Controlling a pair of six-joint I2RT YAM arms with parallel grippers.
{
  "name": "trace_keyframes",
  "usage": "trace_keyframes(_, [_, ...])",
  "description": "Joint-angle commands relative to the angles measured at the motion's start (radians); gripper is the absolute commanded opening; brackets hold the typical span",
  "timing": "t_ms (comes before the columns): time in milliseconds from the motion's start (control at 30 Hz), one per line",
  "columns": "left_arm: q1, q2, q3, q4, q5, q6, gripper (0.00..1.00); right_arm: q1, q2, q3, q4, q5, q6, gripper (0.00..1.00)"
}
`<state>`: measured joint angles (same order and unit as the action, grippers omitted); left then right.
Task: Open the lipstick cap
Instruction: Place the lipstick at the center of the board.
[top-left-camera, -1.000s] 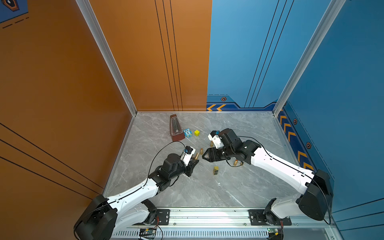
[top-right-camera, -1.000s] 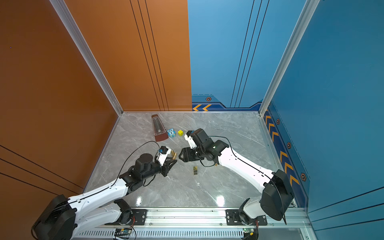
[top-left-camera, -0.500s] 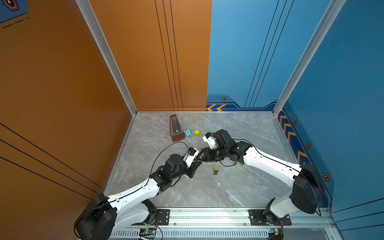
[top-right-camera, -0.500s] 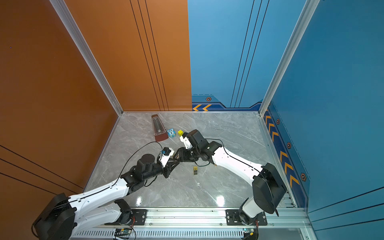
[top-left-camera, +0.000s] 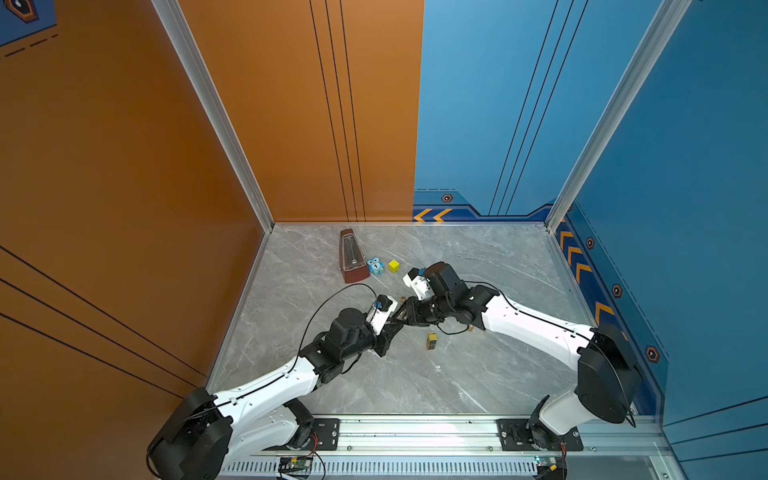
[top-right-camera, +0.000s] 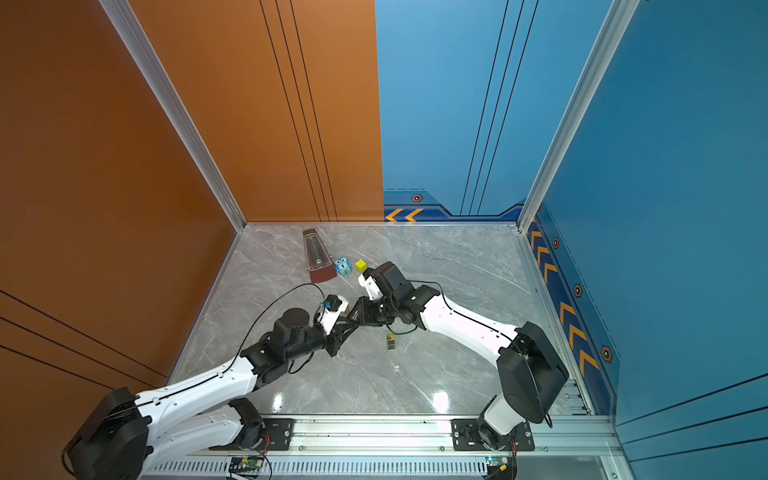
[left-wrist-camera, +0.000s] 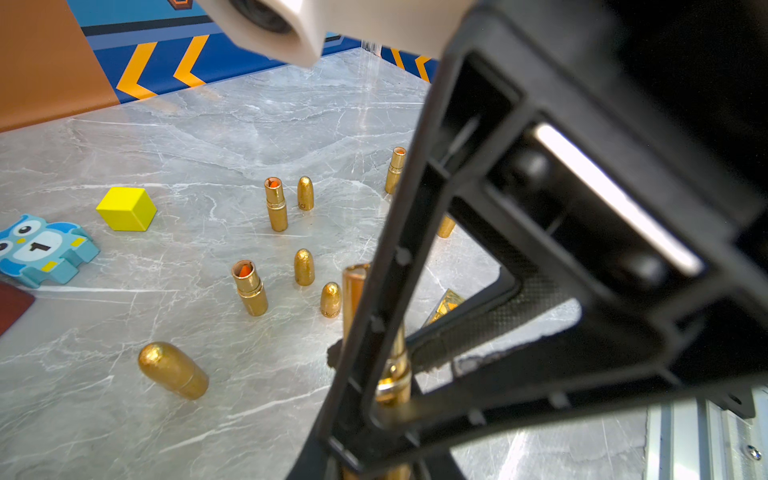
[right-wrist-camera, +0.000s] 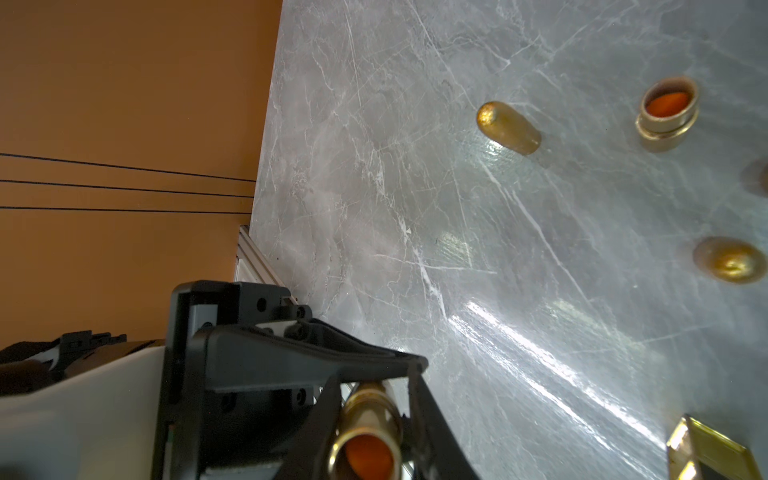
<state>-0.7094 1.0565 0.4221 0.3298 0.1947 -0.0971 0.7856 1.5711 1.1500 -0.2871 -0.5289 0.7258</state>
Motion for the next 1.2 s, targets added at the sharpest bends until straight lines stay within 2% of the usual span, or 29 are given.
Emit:
trace_keyframes(0, [-0.01,-0.006,0.033,0.005,-0.018,0.013,0.0,0.008,0.006,-0.001,0.017,-0.009,0.007,0.23])
trace_keyframes(167, [-0.011,-0.009,0.026,0.005,-0.03,0.013,0.0,0.008,-0.013,0.005,-0.004,0.038,-0.003,0.2])
trace_keyframes(233, [-0.012,-0.015,0.021,0.005,-0.04,0.013,0.07,0.008,-0.024,0.005,-0.013,0.067,-0.004,0.19])
trace_keyframes(300, [-0.011,-0.022,0.015,0.006,-0.052,0.011,0.17,0.011,-0.035,0.012,-0.028,0.102,-0.006,0.19])
trace_keyframes(400, [-0.01,-0.033,0.002,0.003,-0.069,0.008,0.43,0.018,-0.047,0.033,-0.081,0.185,-0.023,0.18])
trace_keyframes(500, [-0.002,-0.052,-0.02,0.003,-0.084,-0.001,0.62,0.024,-0.054,0.05,-0.124,0.281,-0.042,0.18])
trace_keyframes(767, [0.053,-0.144,-0.112,-0.022,-0.163,-0.077,0.9,0.105,0.0,0.089,-0.192,0.629,-0.062,0.18])
trace_keyframes(933, [0.105,-0.19,-0.129,-0.081,-0.204,-0.11,1.0,0.154,0.084,0.106,-0.167,0.763,-0.078,0.18])
trace_keyframes(1167, [0.17,-0.192,-0.151,-0.081,-0.197,-0.155,0.99,0.187,0.188,0.079,-0.033,0.872,-0.123,0.18])
